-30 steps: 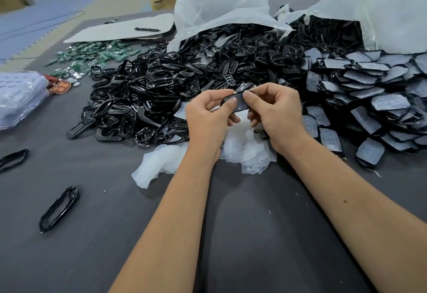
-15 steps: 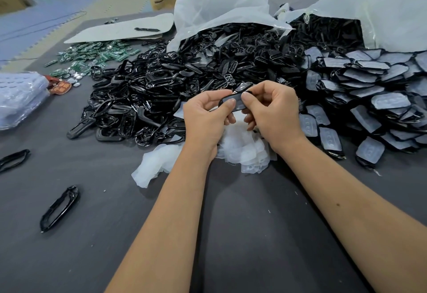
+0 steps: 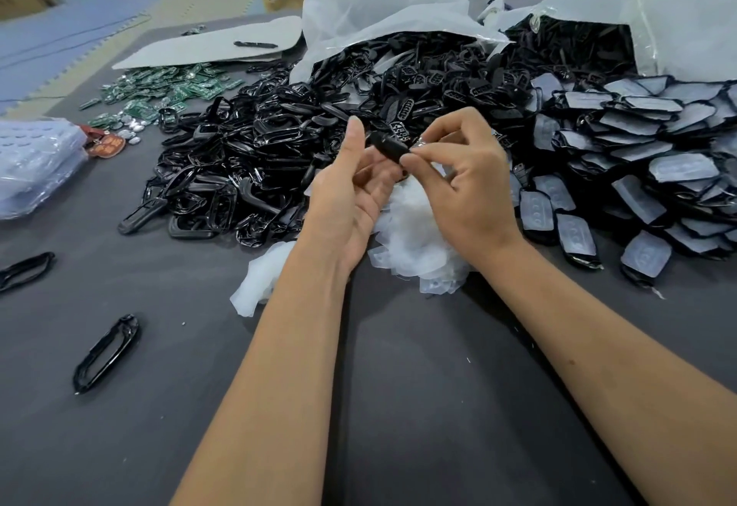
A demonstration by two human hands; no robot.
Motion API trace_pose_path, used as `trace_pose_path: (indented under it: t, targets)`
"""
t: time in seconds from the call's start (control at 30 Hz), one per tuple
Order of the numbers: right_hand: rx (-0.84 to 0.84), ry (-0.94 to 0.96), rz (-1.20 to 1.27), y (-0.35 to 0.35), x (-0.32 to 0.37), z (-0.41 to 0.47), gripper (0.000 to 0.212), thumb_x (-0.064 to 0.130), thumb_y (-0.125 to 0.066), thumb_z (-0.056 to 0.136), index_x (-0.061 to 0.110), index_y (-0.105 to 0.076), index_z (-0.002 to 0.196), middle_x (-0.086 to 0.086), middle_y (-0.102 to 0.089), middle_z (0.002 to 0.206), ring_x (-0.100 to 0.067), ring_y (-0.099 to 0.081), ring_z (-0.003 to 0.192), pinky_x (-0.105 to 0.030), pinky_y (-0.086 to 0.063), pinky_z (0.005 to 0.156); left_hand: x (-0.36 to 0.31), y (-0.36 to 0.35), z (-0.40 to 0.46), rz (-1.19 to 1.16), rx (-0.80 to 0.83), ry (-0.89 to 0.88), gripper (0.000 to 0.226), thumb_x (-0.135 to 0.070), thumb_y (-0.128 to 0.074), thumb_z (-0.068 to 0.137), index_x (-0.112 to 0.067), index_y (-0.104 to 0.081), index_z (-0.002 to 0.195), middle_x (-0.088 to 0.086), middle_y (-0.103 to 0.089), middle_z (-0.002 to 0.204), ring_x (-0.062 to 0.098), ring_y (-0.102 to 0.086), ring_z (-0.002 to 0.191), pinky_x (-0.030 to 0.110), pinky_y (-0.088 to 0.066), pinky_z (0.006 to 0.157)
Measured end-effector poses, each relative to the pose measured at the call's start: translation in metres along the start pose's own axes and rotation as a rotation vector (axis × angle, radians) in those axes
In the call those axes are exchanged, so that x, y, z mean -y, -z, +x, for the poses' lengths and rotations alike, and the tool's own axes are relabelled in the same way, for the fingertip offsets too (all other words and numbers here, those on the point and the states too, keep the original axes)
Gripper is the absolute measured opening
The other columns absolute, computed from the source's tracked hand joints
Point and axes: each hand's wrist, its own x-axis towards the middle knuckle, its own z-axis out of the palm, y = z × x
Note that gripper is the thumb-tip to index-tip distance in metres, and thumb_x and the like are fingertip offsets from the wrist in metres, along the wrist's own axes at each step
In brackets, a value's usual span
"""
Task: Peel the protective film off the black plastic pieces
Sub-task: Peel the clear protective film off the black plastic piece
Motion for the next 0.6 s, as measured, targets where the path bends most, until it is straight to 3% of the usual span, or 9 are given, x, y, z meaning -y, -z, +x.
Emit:
trace_pose_path:
  t: [0.13,0.3,0.43,0.6]
  targets:
    - [-0.024,-0.215,0.215,0.005,0.0,0.001,0.011,0.019,-0.076,0.095,0.021,-0.077,0.084,-0.004,-0.059,0.1,-0.015,-0.06,0.089,-0.026,-0.051,0.074,0.009,-0.002,-0.001,0.183,0.037,-0.097,0.015,-0.008,-0.065,0.1,0.001,-0.073,0.109,0.007,-0.074,0.09,0.009,-0.067,0.073,0.017,-0.055,0.069]
    - [0.158,-0.518,0.643,0.008,-0.002,0.002,0.031,0.023,-0.065,0.103,0.028,-0.079,0.076,0.001,-0.06,0.077,-0.012,-0.053,0.052,-0.02,-0.036,0.041,0.006,-0.002,-0.003,0.209,0.005,-0.106,0.012,-0.005,-0.067,0.098,0.0,-0.071,0.108,0.007,-0.071,0.091,0.009,-0.065,0.075,0.02,-0.056,0.07]
    - [0.189,-0.562,0.79,0.008,-0.01,0.004,0.022,0.004,-0.064,0.099,0.013,-0.078,0.113,-0.003,-0.074,0.09,-0.011,-0.06,0.072,-0.026,-0.047,0.058,0.006,-0.003,-0.003,0.171,0.002,-0.088,0.01,-0.006,-0.063,0.101,-0.002,-0.072,0.1,0.01,-0.073,0.096,0.014,-0.067,0.08,0.023,-0.058,0.074]
    - [0.175,-0.55,0.837,0.008,-0.015,0.003,0.026,-0.001,-0.073,0.091,0.011,-0.076,0.113,0.0,-0.076,0.084,-0.012,-0.063,0.073,-0.024,-0.048,0.062,0.005,-0.003,-0.004,0.178,0.009,-0.085,0.015,-0.01,-0.061,0.103,-0.007,-0.074,0.097,0.005,-0.077,0.091,0.01,-0.069,0.073,0.021,-0.057,0.067]
